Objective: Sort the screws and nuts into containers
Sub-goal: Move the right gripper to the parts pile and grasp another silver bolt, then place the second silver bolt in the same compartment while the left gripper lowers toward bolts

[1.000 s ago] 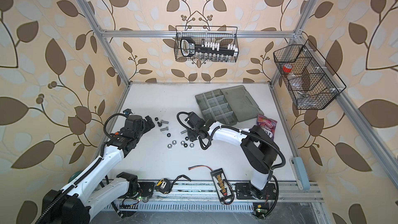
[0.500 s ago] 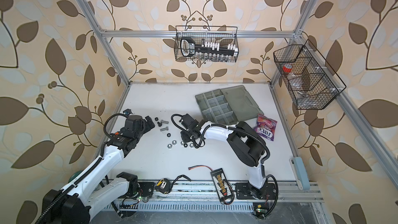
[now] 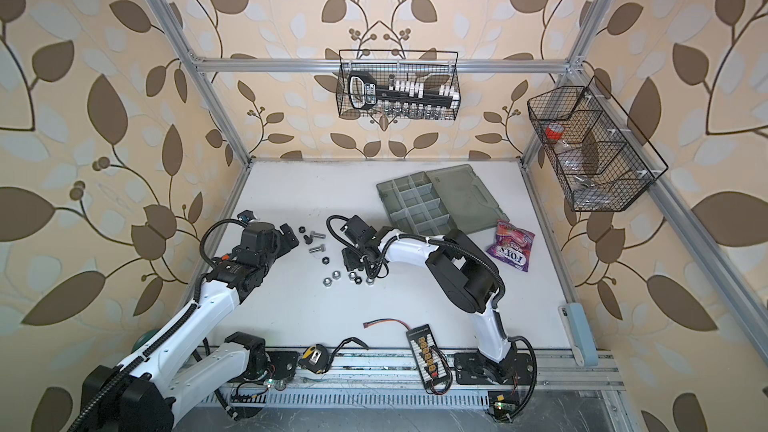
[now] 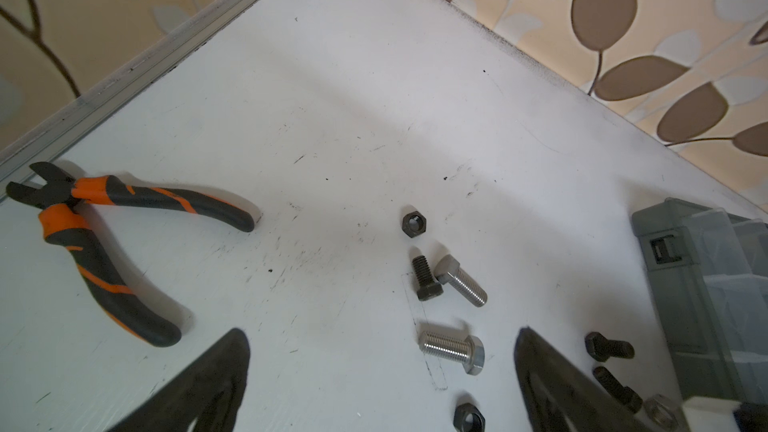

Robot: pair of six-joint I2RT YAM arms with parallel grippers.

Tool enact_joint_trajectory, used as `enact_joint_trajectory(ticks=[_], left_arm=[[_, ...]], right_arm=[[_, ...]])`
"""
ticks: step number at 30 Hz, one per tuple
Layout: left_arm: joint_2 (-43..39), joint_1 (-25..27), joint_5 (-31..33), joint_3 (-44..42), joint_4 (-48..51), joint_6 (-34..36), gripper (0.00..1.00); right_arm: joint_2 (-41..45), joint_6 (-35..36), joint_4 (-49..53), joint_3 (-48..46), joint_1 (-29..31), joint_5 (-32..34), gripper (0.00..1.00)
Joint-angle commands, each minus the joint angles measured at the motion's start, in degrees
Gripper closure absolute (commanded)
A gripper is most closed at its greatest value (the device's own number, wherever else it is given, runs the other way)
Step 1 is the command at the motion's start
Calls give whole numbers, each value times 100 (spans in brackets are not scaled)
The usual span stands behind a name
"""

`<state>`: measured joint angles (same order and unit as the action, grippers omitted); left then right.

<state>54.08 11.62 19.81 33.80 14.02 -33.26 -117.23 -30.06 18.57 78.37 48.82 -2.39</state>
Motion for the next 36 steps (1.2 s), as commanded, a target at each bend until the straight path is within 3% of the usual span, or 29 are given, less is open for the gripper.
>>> enact_joint_trajectory(ticks=[1, 15, 28, 36], left_arm=[[-41, 17, 196, 188, 77, -31, 1], [59, 17, 119, 220, 38, -27, 1], [85, 16, 156, 240, 12, -67, 1], [134, 17, 190, 265, 10, -111, 1]], right_arm=[[-132, -87, 160, 129, -24, 13, 40], [-805, 264, 500, 815, -99, 709, 40], [-858, 448, 792, 667, -98, 1190, 67], [-791, 616, 903, 761, -101, 1213, 97]])
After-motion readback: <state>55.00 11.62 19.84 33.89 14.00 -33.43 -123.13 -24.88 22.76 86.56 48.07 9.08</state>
